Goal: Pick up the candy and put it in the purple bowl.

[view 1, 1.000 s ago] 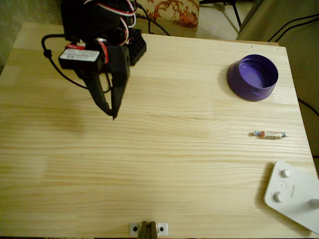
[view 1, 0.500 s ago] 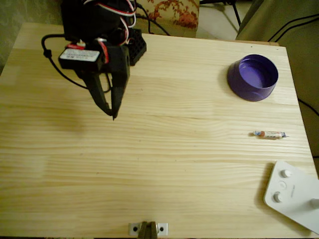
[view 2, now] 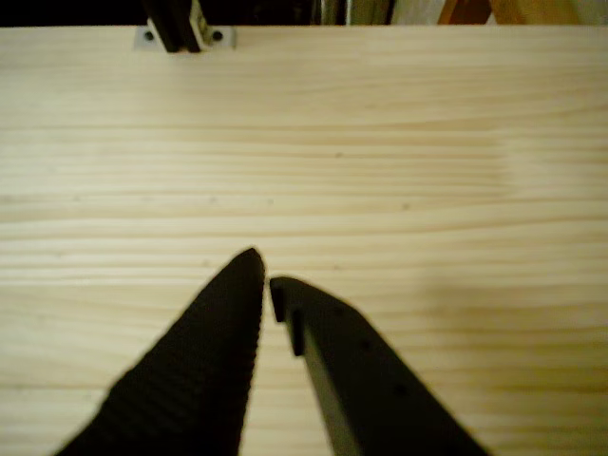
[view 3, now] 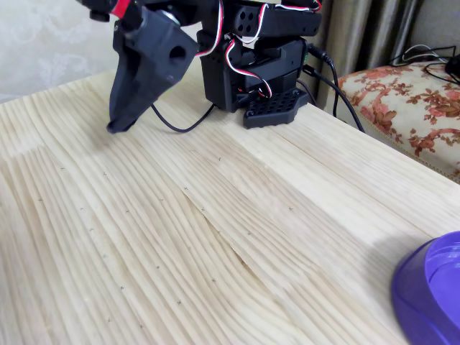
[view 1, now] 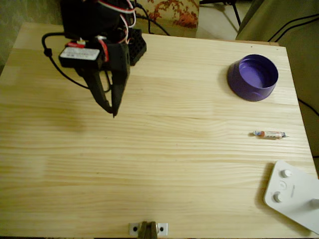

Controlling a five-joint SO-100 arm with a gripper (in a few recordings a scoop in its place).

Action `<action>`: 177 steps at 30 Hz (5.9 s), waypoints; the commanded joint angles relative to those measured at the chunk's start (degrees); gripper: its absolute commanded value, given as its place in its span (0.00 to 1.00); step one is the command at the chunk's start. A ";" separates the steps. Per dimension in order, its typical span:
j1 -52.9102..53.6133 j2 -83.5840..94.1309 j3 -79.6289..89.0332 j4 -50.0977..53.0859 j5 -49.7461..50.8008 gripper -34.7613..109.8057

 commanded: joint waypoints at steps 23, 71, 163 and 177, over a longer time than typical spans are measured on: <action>-18.19 -23.82 -31.73 1.41 -7.91 0.24; -50.89 -97.65 -89.65 5.10 -35.95 0.24; -56.95 -148.01 -138.08 15.91 -18.54 0.37; -56.43 -172.97 -184.57 35.60 -22.41 0.37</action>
